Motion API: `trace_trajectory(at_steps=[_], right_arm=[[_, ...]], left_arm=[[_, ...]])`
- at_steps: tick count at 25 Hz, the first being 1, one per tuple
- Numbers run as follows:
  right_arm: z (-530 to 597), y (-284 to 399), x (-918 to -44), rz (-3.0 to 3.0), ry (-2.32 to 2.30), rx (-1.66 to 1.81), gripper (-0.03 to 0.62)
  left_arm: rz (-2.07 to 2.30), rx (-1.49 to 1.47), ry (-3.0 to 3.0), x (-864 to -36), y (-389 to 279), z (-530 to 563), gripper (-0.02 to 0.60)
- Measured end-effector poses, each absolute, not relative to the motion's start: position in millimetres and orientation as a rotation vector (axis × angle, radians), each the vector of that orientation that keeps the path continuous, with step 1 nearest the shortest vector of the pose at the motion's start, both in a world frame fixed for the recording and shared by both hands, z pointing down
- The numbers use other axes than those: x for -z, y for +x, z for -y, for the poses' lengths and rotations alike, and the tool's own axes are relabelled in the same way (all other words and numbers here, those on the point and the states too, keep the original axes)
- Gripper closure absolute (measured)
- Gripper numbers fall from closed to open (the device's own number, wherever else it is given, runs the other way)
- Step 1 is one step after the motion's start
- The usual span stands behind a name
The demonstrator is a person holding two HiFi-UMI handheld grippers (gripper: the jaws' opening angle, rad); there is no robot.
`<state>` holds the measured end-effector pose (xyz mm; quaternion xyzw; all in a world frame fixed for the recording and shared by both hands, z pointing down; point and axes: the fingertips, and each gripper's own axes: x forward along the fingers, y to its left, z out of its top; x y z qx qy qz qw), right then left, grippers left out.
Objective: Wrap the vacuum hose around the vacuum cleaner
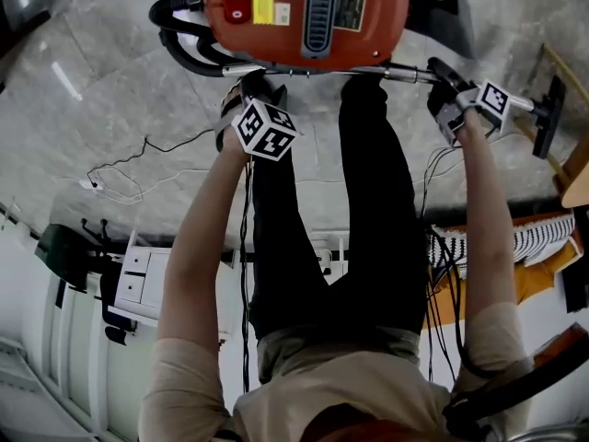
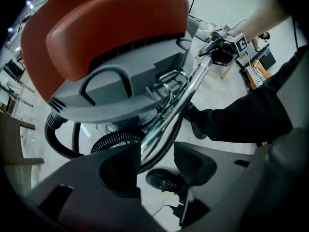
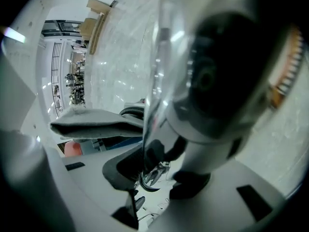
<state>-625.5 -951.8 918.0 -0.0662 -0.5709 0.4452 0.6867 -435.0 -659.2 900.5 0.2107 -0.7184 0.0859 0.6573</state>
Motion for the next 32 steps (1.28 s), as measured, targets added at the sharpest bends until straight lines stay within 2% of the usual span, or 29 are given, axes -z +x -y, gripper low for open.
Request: trace_trajectory(at_steps=[6, 16, 26, 32], right_arm=[[934.6, -607.3, -969.6, 1.216, -0.101, -1.015, 0.485], [938.9, -593.9, -996.7, 1.189, -0.076, -1.064, 0.468], [947.9, -579.5, -1003.4, 1.211, -0.075, -1.038, 0.456], [956.0, -569.8, -1036.6, 1.252, -0.048, -0.995, 0.443]], left_arm=[[1.548, -0.157, 0.483, -938.0, -401.5, 649.3, 0.368], [1.595, -0.079, 0.406, -962.9, -434.2, 646.3, 0.368], [1.58, -0.11, 0.577, -992.8, -419.5, 641.1, 0.368], [1.592, -0.128, 0.617, -1026.6, -421.2, 631.0, 0.368]])
